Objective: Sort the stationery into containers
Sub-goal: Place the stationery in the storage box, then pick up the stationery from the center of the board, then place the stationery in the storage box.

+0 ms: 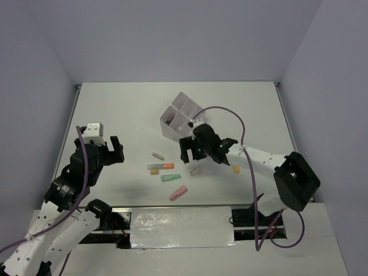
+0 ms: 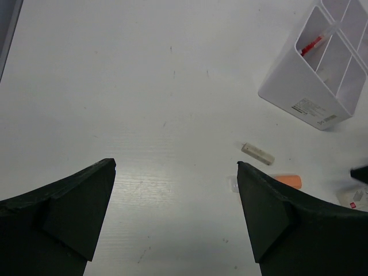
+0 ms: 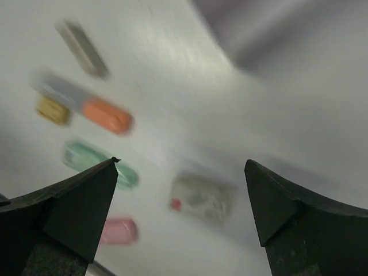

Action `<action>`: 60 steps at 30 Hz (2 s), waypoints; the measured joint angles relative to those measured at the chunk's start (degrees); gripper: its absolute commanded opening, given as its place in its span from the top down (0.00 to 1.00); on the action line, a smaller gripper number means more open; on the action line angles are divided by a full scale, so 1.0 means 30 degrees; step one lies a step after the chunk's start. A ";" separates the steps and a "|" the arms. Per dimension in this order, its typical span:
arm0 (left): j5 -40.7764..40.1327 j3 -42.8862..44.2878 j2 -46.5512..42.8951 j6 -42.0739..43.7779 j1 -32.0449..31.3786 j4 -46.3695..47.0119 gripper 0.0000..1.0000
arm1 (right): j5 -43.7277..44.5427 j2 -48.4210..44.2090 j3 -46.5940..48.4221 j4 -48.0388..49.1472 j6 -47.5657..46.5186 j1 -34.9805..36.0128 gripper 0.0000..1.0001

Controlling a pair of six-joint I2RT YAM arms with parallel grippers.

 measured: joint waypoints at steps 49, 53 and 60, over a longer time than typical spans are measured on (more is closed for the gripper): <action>0.1027 -0.0007 -0.1231 0.0007 0.0131 0.0146 0.01 | 0.0729 0.1872 0.4357 -0.3898 -0.8990 0.2164 0.78; 0.1151 -0.0007 -0.1246 0.0015 0.0131 0.0160 0.01 | -0.0903 0.2186 0.5501 -0.4014 -1.1519 0.0291 0.75; 0.1399 -0.0007 -0.1399 0.0073 0.0131 0.0182 0.01 | -0.2652 0.3840 0.7701 -0.3854 -1.4447 -0.1902 0.72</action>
